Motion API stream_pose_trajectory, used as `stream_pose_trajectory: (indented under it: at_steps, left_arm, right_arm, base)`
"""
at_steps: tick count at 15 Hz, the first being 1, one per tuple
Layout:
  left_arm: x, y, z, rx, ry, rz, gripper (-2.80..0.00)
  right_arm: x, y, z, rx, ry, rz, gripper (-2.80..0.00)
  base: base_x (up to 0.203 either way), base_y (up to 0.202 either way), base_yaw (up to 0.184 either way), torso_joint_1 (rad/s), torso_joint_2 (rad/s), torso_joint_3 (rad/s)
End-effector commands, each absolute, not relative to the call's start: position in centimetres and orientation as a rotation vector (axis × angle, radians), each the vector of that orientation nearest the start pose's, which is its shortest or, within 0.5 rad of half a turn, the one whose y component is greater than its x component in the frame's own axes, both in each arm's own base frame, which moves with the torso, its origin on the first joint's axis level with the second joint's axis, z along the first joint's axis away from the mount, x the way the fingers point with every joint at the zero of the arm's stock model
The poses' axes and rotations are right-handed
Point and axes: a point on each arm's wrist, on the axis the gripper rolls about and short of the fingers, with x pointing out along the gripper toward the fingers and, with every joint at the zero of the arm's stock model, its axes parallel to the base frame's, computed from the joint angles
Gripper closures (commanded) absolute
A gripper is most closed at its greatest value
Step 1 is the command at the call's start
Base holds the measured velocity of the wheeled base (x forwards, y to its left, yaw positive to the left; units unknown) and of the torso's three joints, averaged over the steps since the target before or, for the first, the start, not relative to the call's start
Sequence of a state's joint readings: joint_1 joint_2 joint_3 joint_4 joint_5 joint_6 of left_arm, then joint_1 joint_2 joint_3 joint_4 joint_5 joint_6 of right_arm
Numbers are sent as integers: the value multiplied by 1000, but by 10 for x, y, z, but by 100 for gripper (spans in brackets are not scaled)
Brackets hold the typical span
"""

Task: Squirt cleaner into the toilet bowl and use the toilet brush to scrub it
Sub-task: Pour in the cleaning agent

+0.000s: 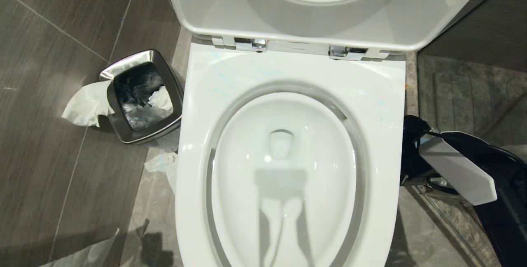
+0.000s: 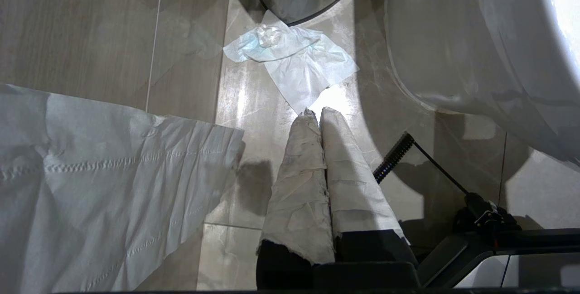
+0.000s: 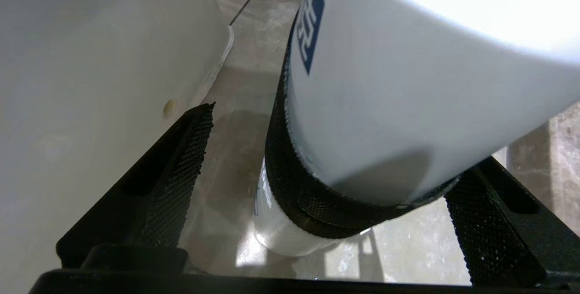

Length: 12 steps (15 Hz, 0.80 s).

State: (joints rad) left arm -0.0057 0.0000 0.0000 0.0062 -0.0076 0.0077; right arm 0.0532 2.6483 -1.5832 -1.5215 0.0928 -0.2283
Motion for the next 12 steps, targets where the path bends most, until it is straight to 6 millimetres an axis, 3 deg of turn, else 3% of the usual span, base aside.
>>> stream_pose_trajectory:
  at_steps: [1, 12]
  left_arm:
    - [-23, 0, 74, 8, 9, -14, 0]
    - [-23, 0, 74, 8, 8, -14, 0]
  right_arm:
    - [508, 29, 67, -236, -482, 90, -280]
    - [516, 30, 72, -249, -538, 100, -280]
  base:
    - [0, 0, 0, 0, 0, 0]
    - [0, 0, 0, 0, 0, 0]
